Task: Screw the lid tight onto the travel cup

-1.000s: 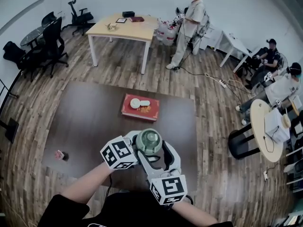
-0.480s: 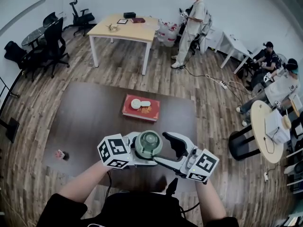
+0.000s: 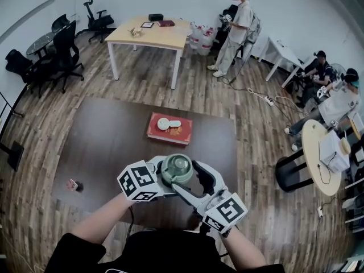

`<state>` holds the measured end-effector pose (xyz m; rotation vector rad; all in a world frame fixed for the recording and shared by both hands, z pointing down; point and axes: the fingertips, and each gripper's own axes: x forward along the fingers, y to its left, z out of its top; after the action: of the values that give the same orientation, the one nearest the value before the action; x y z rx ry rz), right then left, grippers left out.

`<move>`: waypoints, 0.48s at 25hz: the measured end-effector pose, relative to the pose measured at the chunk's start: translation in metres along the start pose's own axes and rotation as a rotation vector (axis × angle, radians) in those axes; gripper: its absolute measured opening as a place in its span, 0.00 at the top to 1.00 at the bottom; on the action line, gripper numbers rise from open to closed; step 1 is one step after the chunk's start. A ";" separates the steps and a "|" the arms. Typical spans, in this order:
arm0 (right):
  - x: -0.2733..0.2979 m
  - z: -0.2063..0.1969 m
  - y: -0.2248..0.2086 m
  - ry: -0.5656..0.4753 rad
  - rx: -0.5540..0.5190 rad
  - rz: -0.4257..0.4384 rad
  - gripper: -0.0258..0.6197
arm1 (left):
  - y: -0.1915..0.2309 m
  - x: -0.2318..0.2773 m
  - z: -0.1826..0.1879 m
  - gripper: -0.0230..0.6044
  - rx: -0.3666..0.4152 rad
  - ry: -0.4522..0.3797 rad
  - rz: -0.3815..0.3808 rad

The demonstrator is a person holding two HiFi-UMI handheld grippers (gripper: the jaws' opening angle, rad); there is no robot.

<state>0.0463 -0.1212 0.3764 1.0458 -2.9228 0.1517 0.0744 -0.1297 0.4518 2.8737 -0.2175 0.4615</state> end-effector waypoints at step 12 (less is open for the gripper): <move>-0.003 0.006 0.007 -0.021 -0.015 -0.243 0.41 | 0.004 0.002 -0.001 0.31 -0.012 -0.004 0.023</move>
<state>0.0444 -0.1148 0.3695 1.3952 -2.7782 0.1112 0.0747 -0.1333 0.4545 2.8632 -0.2539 0.4571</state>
